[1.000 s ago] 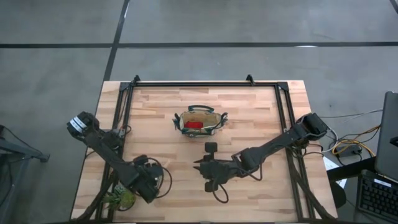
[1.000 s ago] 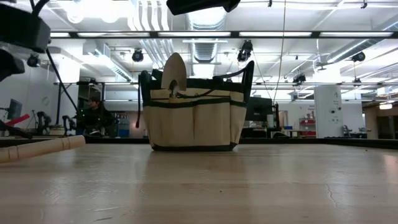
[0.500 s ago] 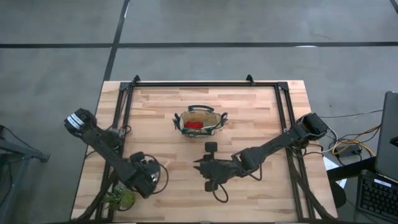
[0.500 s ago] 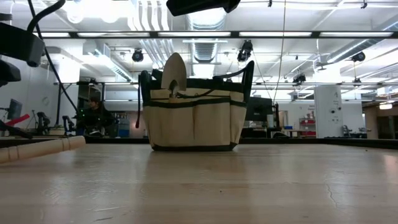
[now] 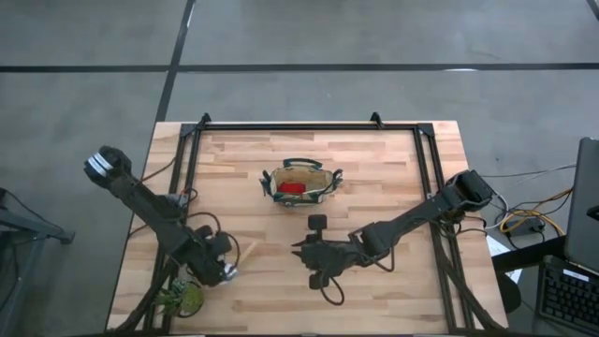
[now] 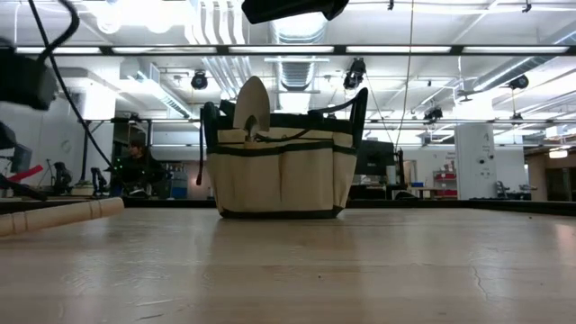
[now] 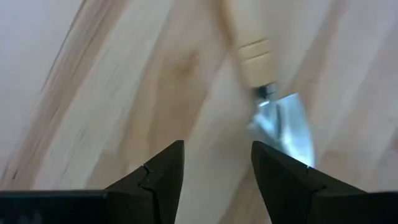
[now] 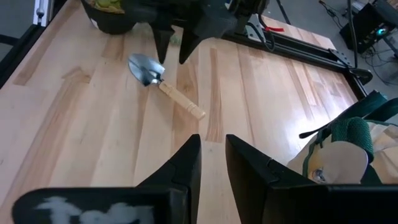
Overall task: Pick & Place Garden tools in Gardening bag
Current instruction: Put the brown trowel into the light brown gardening bag
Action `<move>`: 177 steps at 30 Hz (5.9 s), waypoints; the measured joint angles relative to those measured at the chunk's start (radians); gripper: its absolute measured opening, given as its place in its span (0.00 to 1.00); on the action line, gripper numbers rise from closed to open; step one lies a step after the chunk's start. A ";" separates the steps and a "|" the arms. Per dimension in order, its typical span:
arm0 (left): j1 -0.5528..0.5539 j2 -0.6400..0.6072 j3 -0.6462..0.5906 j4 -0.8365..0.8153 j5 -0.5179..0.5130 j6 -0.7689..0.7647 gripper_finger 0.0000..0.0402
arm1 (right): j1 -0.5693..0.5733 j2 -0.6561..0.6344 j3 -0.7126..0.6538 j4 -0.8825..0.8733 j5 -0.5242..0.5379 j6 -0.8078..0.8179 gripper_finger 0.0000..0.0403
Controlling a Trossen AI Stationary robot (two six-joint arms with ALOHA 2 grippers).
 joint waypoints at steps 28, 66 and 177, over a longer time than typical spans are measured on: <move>-0.045 -0.085 -0.116 0.445 -0.081 0.176 0.47 | 0.002 0.006 0.000 0.001 0.000 0.000 0.16; -0.059 0.505 0.368 0.003 -0.410 0.492 0.45 | 0.002 0.006 -0.002 0.006 0.000 0.001 0.14; 0.012 0.236 0.400 0.681 -0.589 1.081 0.01 | 0.104 0.006 -0.002 0.186 -0.050 -0.058 0.03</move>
